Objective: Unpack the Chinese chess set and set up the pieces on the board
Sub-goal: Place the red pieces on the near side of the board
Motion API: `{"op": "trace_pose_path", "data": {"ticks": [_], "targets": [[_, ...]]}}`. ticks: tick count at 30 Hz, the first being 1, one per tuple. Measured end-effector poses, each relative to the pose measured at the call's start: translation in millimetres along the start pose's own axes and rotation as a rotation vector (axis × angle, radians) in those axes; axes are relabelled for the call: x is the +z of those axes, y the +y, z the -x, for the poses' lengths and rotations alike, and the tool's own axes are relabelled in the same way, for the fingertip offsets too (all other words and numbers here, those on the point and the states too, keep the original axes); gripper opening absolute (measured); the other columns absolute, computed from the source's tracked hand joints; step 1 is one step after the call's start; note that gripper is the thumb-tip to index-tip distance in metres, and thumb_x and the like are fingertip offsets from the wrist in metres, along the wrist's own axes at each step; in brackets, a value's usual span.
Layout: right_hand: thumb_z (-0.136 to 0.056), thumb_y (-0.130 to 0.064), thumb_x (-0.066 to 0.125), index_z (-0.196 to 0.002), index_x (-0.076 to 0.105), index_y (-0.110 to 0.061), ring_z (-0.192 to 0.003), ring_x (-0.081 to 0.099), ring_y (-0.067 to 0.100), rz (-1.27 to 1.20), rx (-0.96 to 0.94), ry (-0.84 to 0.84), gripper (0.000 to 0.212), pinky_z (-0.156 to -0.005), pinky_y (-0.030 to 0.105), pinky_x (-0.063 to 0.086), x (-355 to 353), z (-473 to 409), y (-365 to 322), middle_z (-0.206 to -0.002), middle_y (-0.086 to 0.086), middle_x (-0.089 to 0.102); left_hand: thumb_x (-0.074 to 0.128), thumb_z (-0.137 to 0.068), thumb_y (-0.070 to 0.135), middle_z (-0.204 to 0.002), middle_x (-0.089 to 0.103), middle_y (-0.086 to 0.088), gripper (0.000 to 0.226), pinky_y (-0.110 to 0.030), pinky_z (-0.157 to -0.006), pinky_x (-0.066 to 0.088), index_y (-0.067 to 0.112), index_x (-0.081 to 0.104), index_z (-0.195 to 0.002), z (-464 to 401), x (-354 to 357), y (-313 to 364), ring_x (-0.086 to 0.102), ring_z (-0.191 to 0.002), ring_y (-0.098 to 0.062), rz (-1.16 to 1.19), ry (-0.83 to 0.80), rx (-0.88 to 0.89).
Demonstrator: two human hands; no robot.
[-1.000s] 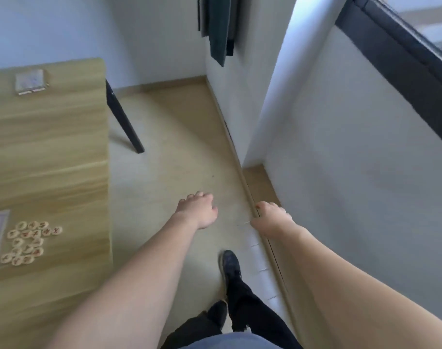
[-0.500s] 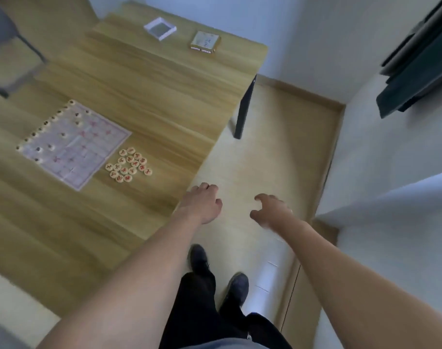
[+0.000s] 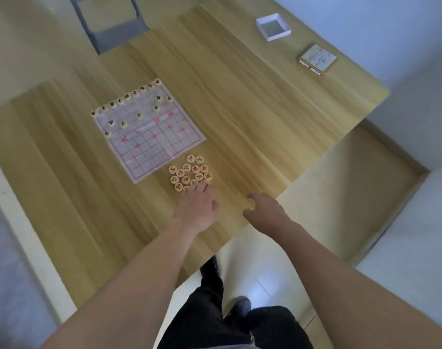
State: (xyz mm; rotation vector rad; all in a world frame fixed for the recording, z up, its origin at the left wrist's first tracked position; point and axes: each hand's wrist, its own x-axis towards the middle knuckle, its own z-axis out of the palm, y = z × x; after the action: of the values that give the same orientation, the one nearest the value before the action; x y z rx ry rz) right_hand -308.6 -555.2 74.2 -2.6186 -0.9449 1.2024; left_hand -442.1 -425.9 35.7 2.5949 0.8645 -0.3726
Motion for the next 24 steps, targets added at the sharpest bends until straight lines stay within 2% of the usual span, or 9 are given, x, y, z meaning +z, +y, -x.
{"op": "trace_pose_path", "data": {"ticks": [5,9,13,16,20,24], "targets": [[-0.091,-0.028,0.048,-0.140,0.041,-0.018,-0.127,0.043,0.025,0.024,-0.095,0.015,0.051,-0.101,0.038,0.040,-11,-44,-30,-0.142,0.003,0.043,0.044,-0.094,0.027,-0.131,0.054,-0.004,0.039,-0.042,-0.098,0.043,0.015,0.053,-0.131,-13,-9,-43,0.050,-0.120,-0.027,0.021,0.082,-0.091],[-0.093,-0.026,0.048,-0.141,0.041,-0.016,-0.129,0.042,0.022,0.020,-0.233,0.037,0.050,-0.105,0.036,0.036,-17,-87,-44,-0.144,0.003,0.042,0.054,-0.090,0.024,-0.119,0.060,-0.007,0.033,-0.046,-0.088,0.048,0.012,0.059,-0.120,-36,-11,-70,0.057,-0.111,-0.032,0.019,0.171,-0.146],[-0.092,-0.023,0.051,-0.138,0.044,-0.014,-0.126,0.044,0.020,-0.017,-0.347,0.081,0.047,-0.106,0.037,0.037,-17,-118,-52,-0.141,0.001,0.043,0.047,-0.093,0.029,-0.123,0.059,-0.006,0.034,-0.043,-0.094,0.045,0.014,0.057,-0.122,-53,-13,-79,0.053,-0.112,-0.029,0.048,0.254,-0.202],[-0.091,-0.022,0.055,-0.134,0.048,-0.013,-0.121,0.048,0.019,-0.048,-0.414,0.106,0.045,-0.102,0.033,0.040,-13,-146,-61,-0.133,0.001,0.048,0.052,-0.093,0.026,-0.124,0.058,-0.003,0.030,-0.042,-0.096,0.042,0.016,0.057,-0.121,-68,-11,-83,0.052,-0.114,-0.029,0.106,0.333,-0.260],[-0.091,-0.033,0.055,-0.130,0.052,-0.018,-0.110,0.053,0.013,-0.054,-0.378,0.074,0.042,-0.095,0.031,0.043,-13,-172,-77,-0.125,-0.004,0.051,0.046,-0.092,0.030,-0.128,0.055,-0.002,0.034,-0.045,-0.099,0.043,0.016,0.060,-0.120,-85,-13,-88,0.048,-0.118,-0.028,0.187,0.427,-0.227],[-0.092,-0.033,0.054,-0.124,0.054,-0.021,-0.099,0.054,0.008,-0.043,-0.376,0.048,0.035,-0.084,0.025,0.043,-13,-190,-83,-0.119,-0.008,0.052,0.047,-0.091,0.034,-0.134,0.051,-0.001,0.033,-0.045,-0.103,0.040,0.021,0.065,-0.116,-94,-6,-99,0.039,-0.123,-0.027,0.218,0.455,-0.218]]}}
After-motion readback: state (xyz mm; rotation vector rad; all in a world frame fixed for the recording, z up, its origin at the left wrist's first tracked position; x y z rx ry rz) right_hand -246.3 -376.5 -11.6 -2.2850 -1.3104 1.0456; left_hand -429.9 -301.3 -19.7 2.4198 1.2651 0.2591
